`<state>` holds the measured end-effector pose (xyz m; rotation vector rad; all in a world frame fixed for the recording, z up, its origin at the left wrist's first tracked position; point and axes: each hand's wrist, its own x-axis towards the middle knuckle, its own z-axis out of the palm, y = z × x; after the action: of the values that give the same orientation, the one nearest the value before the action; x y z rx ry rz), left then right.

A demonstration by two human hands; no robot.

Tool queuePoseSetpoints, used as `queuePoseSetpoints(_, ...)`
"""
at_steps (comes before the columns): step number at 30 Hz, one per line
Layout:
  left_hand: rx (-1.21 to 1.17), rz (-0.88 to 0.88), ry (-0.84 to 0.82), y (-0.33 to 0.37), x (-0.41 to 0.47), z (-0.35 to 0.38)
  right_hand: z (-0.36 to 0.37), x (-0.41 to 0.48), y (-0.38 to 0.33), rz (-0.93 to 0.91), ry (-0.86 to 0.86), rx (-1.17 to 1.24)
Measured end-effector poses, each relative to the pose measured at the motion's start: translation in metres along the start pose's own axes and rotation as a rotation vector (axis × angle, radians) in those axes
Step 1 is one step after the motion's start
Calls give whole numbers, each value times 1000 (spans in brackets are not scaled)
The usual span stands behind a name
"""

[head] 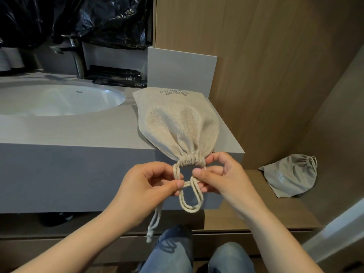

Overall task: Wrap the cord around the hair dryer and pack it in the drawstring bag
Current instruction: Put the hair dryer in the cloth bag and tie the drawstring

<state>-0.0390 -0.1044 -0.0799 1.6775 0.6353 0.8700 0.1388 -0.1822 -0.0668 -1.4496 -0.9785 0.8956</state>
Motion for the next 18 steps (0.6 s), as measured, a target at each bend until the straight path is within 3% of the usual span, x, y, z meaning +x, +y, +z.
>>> queuePoseSetpoints(3,-43,-5,-5,3,3,-2,-19,-7,-1,24,-62,27)
queuePoseSetpoints(12,-7,-51,-81,4,5,9,-17,-3,16,50,-33,41)
queuePoseSetpoints(18,23,-38,-68,6,6,5,-12,5,19,88,-265,249)
